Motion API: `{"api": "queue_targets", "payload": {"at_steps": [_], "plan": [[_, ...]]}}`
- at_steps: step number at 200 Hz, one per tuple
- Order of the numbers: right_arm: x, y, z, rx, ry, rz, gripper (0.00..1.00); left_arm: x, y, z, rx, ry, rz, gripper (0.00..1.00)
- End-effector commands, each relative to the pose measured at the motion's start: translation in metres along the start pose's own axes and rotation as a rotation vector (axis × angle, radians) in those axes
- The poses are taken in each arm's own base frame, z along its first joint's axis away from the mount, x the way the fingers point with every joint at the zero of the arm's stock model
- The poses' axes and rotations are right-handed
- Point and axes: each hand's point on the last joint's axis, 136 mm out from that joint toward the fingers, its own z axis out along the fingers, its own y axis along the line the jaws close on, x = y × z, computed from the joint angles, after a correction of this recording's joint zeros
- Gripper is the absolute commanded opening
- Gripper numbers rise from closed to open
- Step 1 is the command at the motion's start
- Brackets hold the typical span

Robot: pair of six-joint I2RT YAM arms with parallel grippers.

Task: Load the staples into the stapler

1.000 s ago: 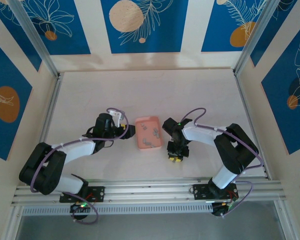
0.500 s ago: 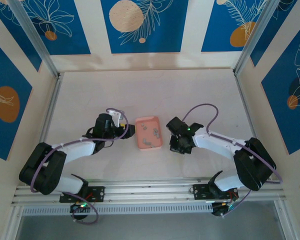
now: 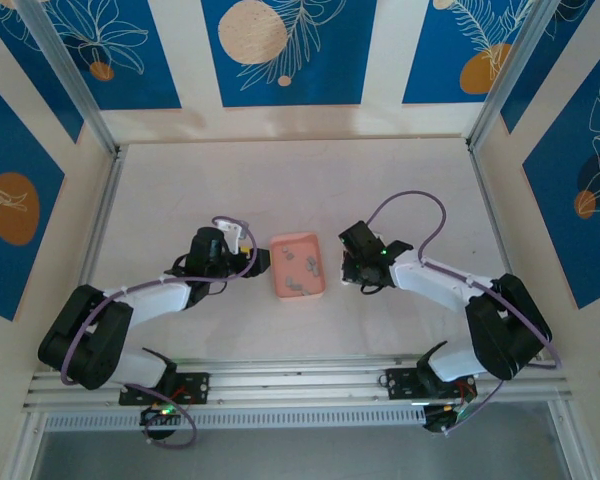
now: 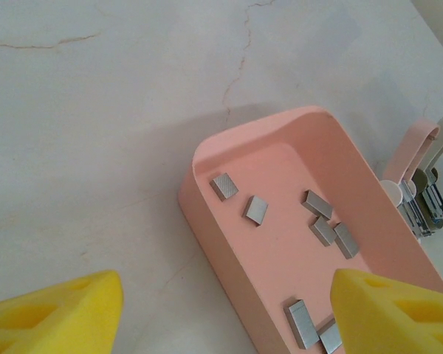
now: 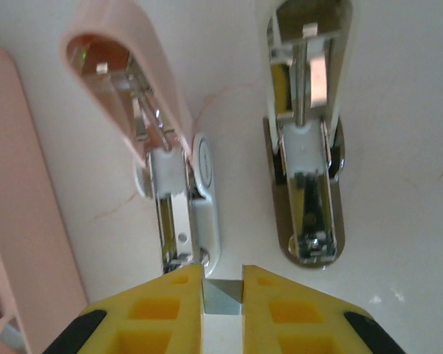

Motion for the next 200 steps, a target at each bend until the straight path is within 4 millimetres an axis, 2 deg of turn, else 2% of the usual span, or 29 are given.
{"api": "queue_targets", "payload": {"at_steps": [1, 65, 200], "plan": [[-0.023, 0.015, 0.001, -0.036, -0.054, -0.05, 0.18, 0.002, -0.001, 0.002, -0.002, -0.008, 0.04, 0.74], [-0.026, 0.032, 0.013, -0.058, -0.026, -0.098, 0.18, 0.001, -0.001, 0.003, -0.002, -0.006, 0.04, 0.74], [-0.006, 0.02, 0.02, 0.007, 0.018, -0.107, 0.18, 0.004, 0.0, 0.002, -0.002, 0.0, 0.042, 0.74]]}}
